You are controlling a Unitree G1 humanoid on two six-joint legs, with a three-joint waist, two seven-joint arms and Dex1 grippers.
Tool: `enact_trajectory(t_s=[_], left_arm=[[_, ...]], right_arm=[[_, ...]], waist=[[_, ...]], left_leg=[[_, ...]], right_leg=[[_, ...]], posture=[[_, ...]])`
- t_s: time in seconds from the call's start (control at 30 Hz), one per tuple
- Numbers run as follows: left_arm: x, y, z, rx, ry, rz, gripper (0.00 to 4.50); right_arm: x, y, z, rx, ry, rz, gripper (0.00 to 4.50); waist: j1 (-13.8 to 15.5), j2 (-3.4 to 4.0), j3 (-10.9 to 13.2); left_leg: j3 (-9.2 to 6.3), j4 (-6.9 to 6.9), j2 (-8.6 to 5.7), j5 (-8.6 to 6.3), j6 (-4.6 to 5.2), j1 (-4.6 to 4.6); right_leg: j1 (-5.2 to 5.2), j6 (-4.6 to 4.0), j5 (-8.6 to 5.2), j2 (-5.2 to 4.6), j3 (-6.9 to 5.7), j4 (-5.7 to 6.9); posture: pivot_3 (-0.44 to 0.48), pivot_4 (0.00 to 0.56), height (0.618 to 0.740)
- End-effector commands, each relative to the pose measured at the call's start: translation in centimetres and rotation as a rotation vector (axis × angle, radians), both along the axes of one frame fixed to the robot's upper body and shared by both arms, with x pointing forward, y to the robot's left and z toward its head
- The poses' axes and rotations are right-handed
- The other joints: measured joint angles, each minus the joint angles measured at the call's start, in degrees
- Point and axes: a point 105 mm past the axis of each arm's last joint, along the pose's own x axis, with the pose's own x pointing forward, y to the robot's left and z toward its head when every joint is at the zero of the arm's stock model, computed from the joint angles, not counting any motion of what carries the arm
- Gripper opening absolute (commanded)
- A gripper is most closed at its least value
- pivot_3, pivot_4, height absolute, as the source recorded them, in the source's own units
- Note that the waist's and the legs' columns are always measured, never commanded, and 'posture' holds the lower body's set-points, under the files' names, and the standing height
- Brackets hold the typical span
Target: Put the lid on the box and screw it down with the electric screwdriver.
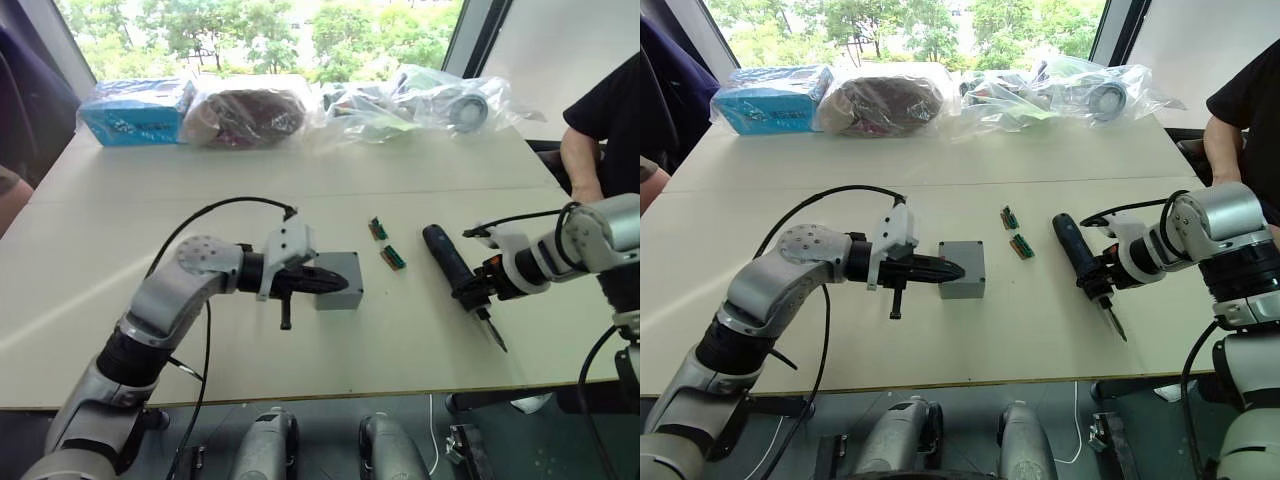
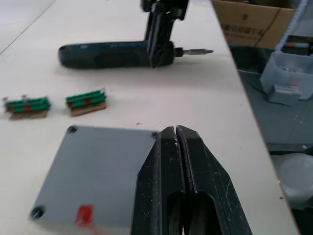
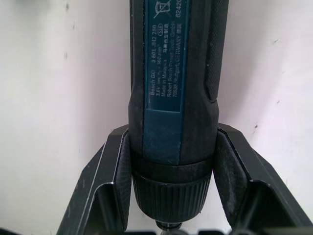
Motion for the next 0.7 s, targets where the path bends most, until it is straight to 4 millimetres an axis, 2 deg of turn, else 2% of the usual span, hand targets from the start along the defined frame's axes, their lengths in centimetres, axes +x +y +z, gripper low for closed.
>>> enact_trajectory(t_s=[0.03,0.07,0.13,0.17,0.2,0.27,0.33,0.4,0.47,0.5,0.63,0.7], left_arm=[[0.7,1.0,1.0,-0.009,-0.049,0.028,0.0],[0.8,1.1,1.0,-0.009,-0.048,0.031,0.0],[1.4,1.6,1.1,-0.002,-0.04,0.039,0.0],[1.6,1.7,1.0,0.002,-0.035,0.038,0.0],[1.7,1.8,1.0,0.006,-0.032,0.037,0.0],[1.8,1.8,0.8,0.016,-0.023,0.027,0.0],[2.2,1.7,0.8,0.019,-0.014,0.022,0.0],[2.4,1.5,0.6,0.024,-0.015,0.017,0.0],[2.7,1.1,0.6,0.026,-0.022,0.015,0.0],[2.9,0.8,0.6,0.028,-0.033,0.015,0.0],[3.7,0.2,0.3,0.033,-0.076,0.032,0.0],[3.4,-0.3,0.1,0.032,-0.072,0.012,0.0]], right_arm=[[2.0,-0.2,4.8,0.033,-0.234,-0.048,1.76],[2.2,0.0,5.1,0.052,-0.249,-0.057,1.76],[3.8,2.8,10.3,0.198,-0.591,0.026,1.76],[3.7,4.3,13.3,0.296,-0.786,0.076,1.76],[3.2,5.1,15.1,0.361,-0.914,0.097,1.76],[1.2,7.6,17.0,0.496,-1.082,0.192,1.76],[0.0,9.2,17.6,0.568,-1.176,0.198,1.76],[-1.0,10.9,17.4,0.558,-1.255,0.246,1.76],[-1.6,12.7,16.0,0.411,-1.317,0.342,1.76],[-1.7,13.5,15.4,0.4,-1.336,0.348,1.76],[-2.0,15.4,14.4,0.454,-1.4,0.336,1.76],[-2.1,16.4,13.8,0.491,-1.414,0.335,1.76]], waist=[[0.1,0.01,0.0],[0.1,0.01,0.0],[-0.1,0.02,0.0],[-0.3,0.01,0.0],[-0.5,0.08,0.1],[-0.5,0.2,0.1],[0.0,0.17,0.1],[0.2,0.17,0.1],[0.3,0.07,0.1],[0.3,0.07,0.1],[-0.2,0.09,0.1],[-0.2,0.09,0.1]], left_leg=[[-0.01,-0.01,-0.01,0.0,0.0,-0.03],[-0.03,-0.01,-0.01,0.0,0.0,-0.04],[0.01,-0.04,-0.02,0.0,0.0,-0.04],[0.01,-0.05,-0.02,0.0,0.0,-0.05],[0.0,-0.09,-0.02,0.0,-0.01,-0.05],[0.04,-0.18,0.01,0.01,-0.01,-0.06],[-0.09,-0.27,0.05,0.02,-0.02,-0.05],[-0.17,-0.26,0.09,0.02,-0.03,-0.05],[-0.17,-0.13,0.05,0.03,-0.05,-0.03],[-0.17,-0.1,0.02,0.02,-0.04,-0.05],[-0.04,0.01,-0.09,0.01,-0.02,-0.02],[-0.08,0.01,-0.08,0.02,-0.03,-0.02]], right_leg=[[-0.03,0.02,0.01,0.0,0.0,0.01],[-0.05,0.03,0.01,0.0,-0.02,0.05],[-0.07,0.04,0.01,0.01,-0.01,0.06],[-0.08,0.04,0.02,0.07,-0.02,0.05],[-0.11,0.04,0.02,0.12,-0.02,0.07],[-0.19,0.06,0.01,0.16,0.03,0.11],[-0.19,0.08,-0.04,0.25,-0.02,0.12],[-0.13,0.07,-0.05,0.3,-0.08,0.12],[0.01,0.07,-0.05,0.24,-0.14,0.08],[0.04,0.07,-0.04,0.14,-0.11,0.07],[0.04,0.07,-0.03,0.05,0.06,0.04],[-0.01,0.09,-0.02,0.09,0.05,0.15]], posture=[[0.0,0.15,0.74],[0.0,0.15,0.74],[0.0,0.15,0.74],[0.0,0.15,0.74],[0.0,0.15,0.74],[0.0,0.15,0.74],[0.0,0.15,0.74],[0.0,0.15,0.74],[0.0,0.15,0.74],[0.0,0.15,0.74],[0.0,0.15,0.74],[0.0,0.15,0.74]])
